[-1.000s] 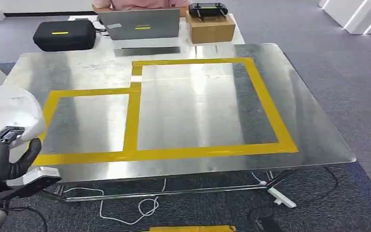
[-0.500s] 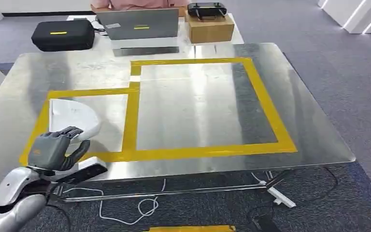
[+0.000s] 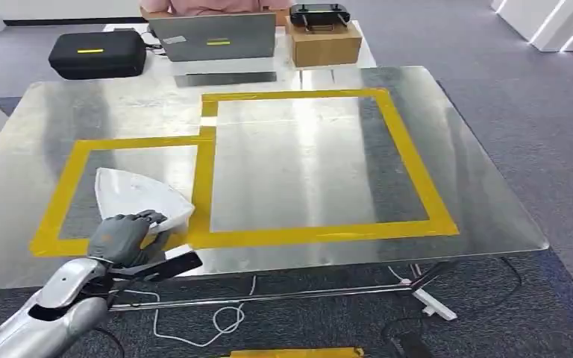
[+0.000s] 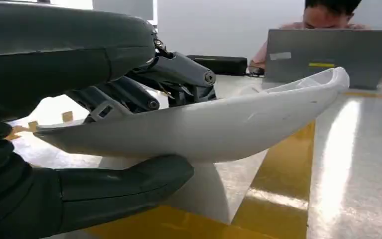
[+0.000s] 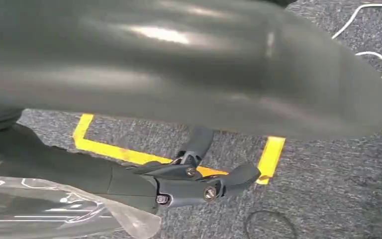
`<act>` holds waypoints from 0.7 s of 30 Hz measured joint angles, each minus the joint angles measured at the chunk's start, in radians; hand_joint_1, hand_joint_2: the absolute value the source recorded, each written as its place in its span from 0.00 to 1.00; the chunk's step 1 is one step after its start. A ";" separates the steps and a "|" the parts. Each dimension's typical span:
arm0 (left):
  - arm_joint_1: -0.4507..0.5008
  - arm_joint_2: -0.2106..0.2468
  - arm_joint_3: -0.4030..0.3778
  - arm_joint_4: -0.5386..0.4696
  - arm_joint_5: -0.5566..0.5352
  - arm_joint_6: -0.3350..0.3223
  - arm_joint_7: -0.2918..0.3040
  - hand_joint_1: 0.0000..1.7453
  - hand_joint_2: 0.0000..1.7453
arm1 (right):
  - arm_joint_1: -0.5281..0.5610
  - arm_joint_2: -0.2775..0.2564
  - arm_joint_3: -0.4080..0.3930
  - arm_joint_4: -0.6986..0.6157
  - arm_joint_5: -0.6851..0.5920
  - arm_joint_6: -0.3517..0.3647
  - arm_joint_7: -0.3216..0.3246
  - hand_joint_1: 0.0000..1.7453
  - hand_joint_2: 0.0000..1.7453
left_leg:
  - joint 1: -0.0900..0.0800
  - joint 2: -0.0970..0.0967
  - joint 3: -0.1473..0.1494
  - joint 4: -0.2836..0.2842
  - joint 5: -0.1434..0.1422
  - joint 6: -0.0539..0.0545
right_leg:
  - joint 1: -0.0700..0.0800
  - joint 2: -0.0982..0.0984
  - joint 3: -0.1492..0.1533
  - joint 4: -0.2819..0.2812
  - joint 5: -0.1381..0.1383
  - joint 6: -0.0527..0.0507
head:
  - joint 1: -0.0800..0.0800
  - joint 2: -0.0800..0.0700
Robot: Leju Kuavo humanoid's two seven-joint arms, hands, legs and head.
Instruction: Take the parts from the cabinet and place them on the table.
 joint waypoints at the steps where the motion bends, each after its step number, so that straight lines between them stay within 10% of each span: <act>1: -0.001 -0.002 -0.002 0.004 0.000 0.000 0.000 1.00 1.00 | 0.000 0.000 -0.001 0.000 0.000 0.000 0.000 0.00 0.00 | 0.000 0.000 0.000 0.000 0.000 0.000 | 0.000 0.000 0.000 0.000 0.000 0.000 | 0.000 0.000; 20: 0.001 -0.010 -0.030 0.087 -0.067 -0.002 0.022 1.00 1.00 | 0.029 0.000 -0.003 -0.009 -0.020 -0.020 -0.001 0.00 0.00 | 0.000 0.000 0.000 0.000 0.000 0.000 | 0.000 0.000 0.000 0.000 0.000 0.000 | 0.000 0.000; 21: 0.001 -0.011 -0.032 0.091 -0.073 -0.001 0.027 0.00 1.00 | 0.029 0.000 -0.003 -0.013 -0.022 -0.026 -0.002 0.00 0.00 | 0.000 0.000 0.000 0.000 0.000 0.000 | 0.000 0.000 0.000 0.000 0.000 0.000 | 0.000 0.000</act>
